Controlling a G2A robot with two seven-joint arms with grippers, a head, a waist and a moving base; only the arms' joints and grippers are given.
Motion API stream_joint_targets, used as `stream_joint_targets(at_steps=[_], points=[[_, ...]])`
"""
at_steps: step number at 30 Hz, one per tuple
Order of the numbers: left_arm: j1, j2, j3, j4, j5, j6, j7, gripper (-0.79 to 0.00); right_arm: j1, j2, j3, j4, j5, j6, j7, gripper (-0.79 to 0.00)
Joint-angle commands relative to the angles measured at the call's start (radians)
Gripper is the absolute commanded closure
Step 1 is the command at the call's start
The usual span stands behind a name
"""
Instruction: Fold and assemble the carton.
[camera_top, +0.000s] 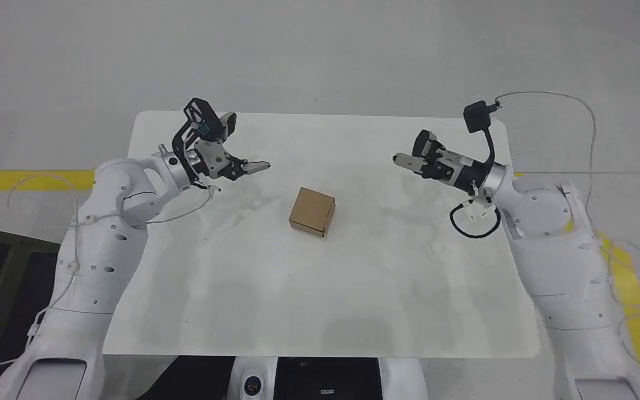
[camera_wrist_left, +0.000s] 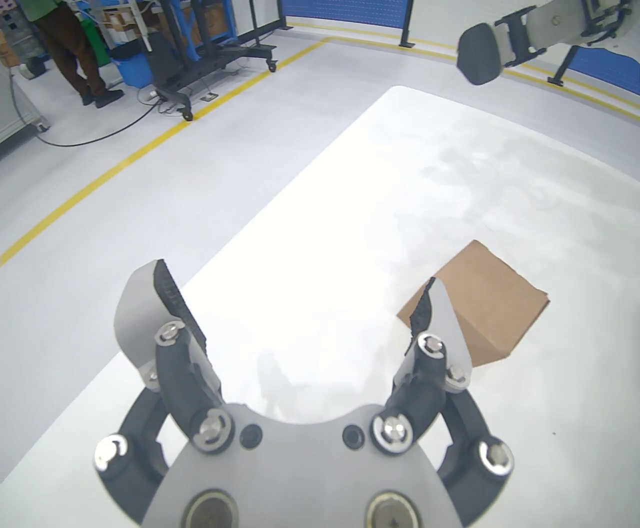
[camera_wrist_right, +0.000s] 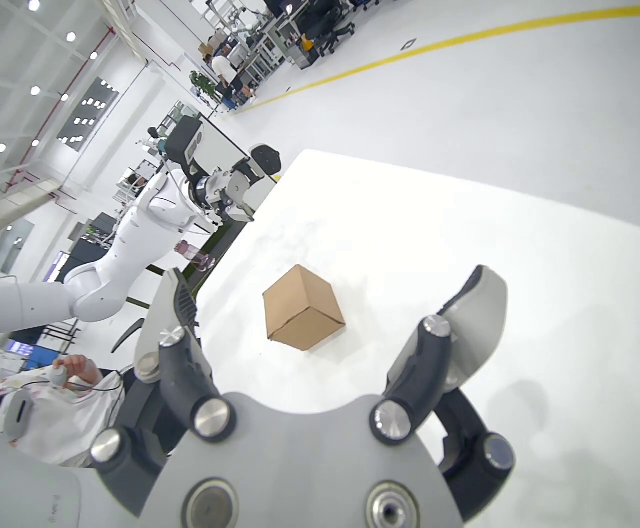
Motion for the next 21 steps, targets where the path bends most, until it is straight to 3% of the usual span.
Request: stream_joint_targets(at_steps=[1, 11, 21], points=[[-0.023, 0.002, -0.015, 0.025, -0.013, 0.004, -0.013, -0.785, 0.009, 0.005, 0.017, -0.018, -0.026, 0.006, -0.002, -0.785], [-0.123, 0.017, -0.072, 0.107, -0.05, 0.001, -0.1, -0.785, 0.051, 0.027, 0.094, -0.113, -0.147, 0.055, -0.004, -0.785], [-0.136, 0.031, -0.096, 0.099, -0.055, -0.004, -0.149, -0.785, 0.109, 0.044, 0.134, -0.196, -0.204, 0.129, 0.026, -0.785]])
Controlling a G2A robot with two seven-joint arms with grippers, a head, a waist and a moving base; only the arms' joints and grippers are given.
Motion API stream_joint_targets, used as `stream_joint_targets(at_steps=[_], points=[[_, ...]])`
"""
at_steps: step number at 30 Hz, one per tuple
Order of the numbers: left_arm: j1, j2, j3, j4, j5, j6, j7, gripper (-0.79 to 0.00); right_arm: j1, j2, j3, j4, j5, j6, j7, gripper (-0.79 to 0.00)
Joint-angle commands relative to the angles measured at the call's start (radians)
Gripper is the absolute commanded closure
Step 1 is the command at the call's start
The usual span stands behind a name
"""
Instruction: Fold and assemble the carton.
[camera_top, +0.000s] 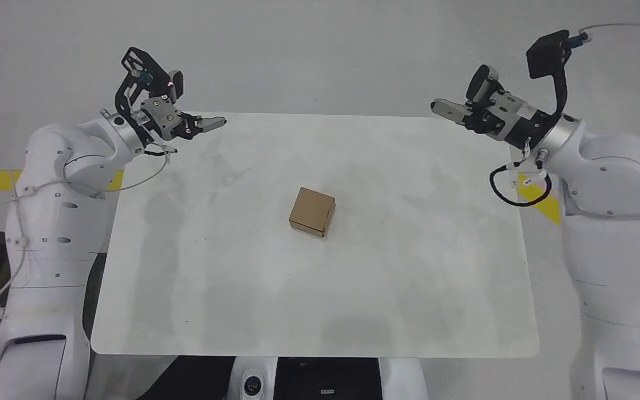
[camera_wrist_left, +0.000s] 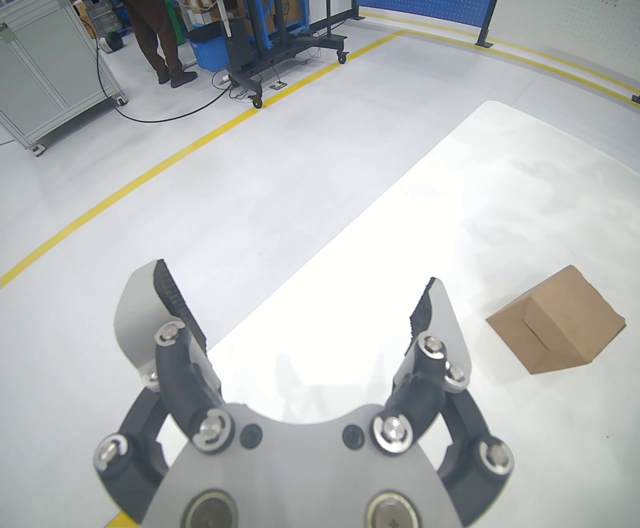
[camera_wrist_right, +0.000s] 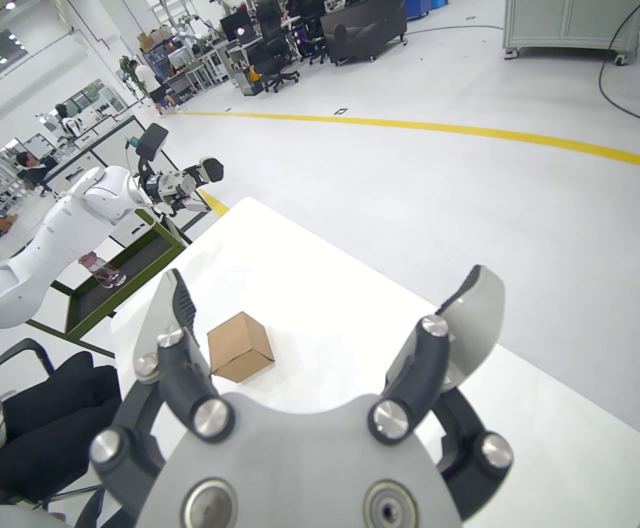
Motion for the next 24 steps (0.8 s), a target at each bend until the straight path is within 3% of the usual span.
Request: stream_joint_targets(at_steps=[1, 24], points=[[-0.002, 0.001, 0.0, -0.001, -0.004, 0.004, -0.008, -0.785, 0.014, 0.003, 0.0, -0.015, -0.013, 0.001, 0.013, -0.785], [-0.002, 0.001, 0.0, -0.001, -0.004, 0.004, -0.008, -0.785, 0.019, 0.005, 0.0, -0.018, -0.026, 0.002, 0.02, -0.785]])
